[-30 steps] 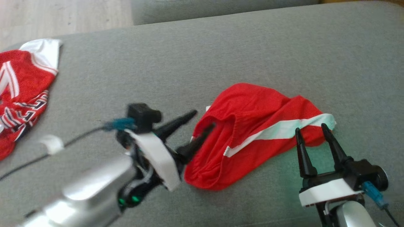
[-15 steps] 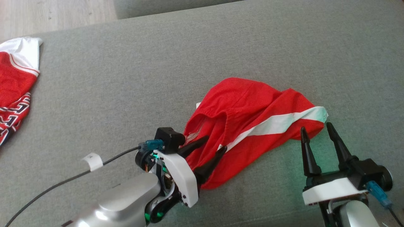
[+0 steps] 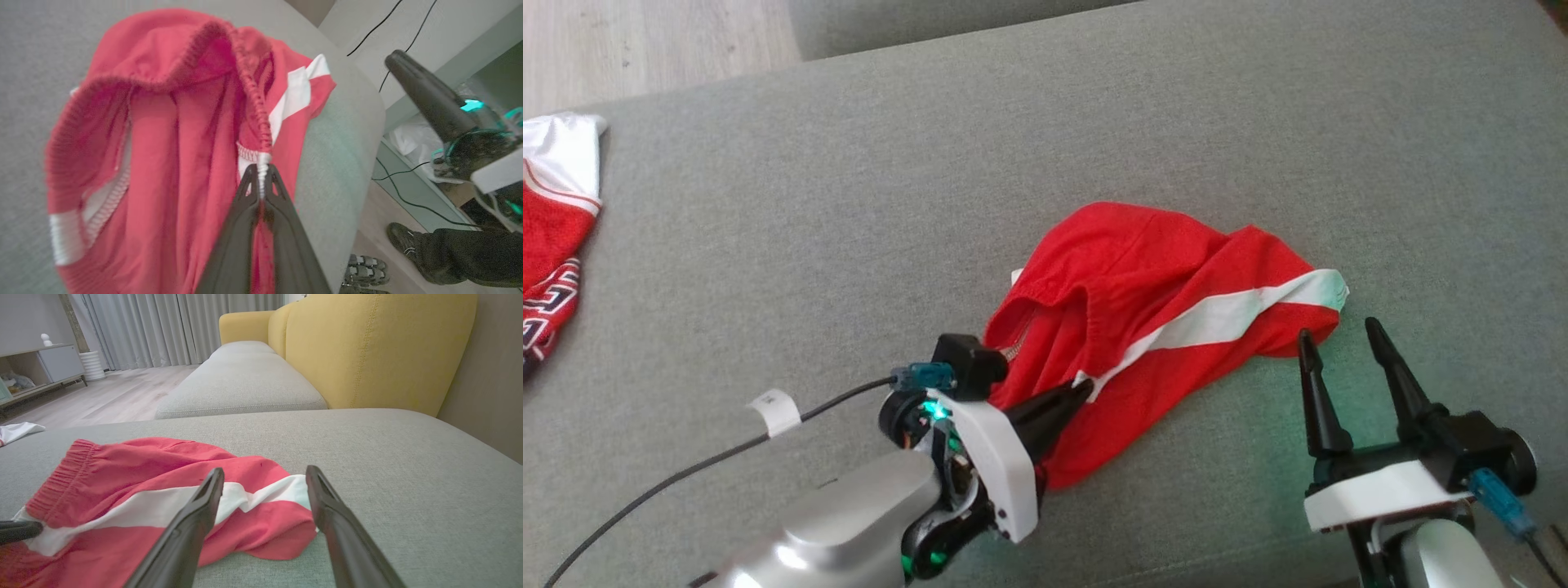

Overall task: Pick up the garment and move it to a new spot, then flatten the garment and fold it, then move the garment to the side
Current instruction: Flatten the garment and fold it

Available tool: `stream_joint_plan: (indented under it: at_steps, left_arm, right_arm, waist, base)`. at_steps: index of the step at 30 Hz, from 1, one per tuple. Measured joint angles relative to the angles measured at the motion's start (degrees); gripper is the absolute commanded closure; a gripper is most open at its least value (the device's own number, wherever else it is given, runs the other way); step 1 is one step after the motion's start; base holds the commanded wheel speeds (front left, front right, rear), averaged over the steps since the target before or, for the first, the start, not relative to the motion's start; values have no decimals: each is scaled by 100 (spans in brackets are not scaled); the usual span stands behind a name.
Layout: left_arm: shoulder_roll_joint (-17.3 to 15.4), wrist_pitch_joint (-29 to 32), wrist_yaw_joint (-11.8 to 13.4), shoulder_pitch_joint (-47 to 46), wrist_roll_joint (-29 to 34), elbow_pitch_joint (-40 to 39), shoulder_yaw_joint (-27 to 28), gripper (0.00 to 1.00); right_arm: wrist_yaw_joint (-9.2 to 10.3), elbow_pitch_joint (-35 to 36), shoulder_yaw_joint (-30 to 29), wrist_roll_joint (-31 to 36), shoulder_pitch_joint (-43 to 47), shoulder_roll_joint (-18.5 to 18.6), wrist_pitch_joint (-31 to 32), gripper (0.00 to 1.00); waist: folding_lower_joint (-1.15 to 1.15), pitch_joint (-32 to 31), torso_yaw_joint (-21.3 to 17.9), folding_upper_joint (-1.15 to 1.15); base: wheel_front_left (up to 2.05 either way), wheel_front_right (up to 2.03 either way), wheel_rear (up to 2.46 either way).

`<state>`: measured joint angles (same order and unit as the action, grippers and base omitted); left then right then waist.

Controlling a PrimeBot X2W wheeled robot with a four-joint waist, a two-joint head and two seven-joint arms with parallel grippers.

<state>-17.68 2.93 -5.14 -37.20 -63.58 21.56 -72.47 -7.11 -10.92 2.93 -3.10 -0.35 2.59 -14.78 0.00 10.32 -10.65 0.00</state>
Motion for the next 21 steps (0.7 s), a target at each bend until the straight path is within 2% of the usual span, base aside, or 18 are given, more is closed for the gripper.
stream_joint_plan:
  at_steps: [2, 5, 10, 15, 17, 21]
  left_arm:
    - [-29, -24, -1, 0, -7, -118, 14, 100]
    - [-292, -269, -14, -2, -4, -639, 143, 100]
    - [-1111, -642, 325, -9, -5, -1526, 702, 100]
    - [-1836, -710, 660, 15, -22, -1816, 982, 100]
    - [-1970, -704, 723, 20, -49, -1869, 987, 100]
    - [-1994, -690, 765, 20, -49, -1942, 989, 100]
  right_arm:
    - [0, -2, -19, 0, 3, 0, 0, 0]
    - [0, -2, -108, 0, 34, -1, 0, 0]
    - [0, -130, -76, -3, 249, -1, 0, 0]
    - [0, -406, 240, -372, 238, 0, 0, 0]
    - [0, -504, 366, -593, 220, 12, 0, 0]
    - [0, -704, 690, -922, 169, 238, 0, 0]
  waist:
    - [0, -18, 11, 0]
    - [0, -81, 68, 0]
    - [-1, -183, 246, 0]
    - [-1, -212, 464, 0]
    - [-1, -198, 524, 0]
    - [-1, -157, 653, 0]
  base:
    - [0, 0, 0]
    - [0, 0, 0]
    - [0, 0, 0]
    - [0, 0, 0]
    - [0, 0, 0]
    - [0, 0, 0]
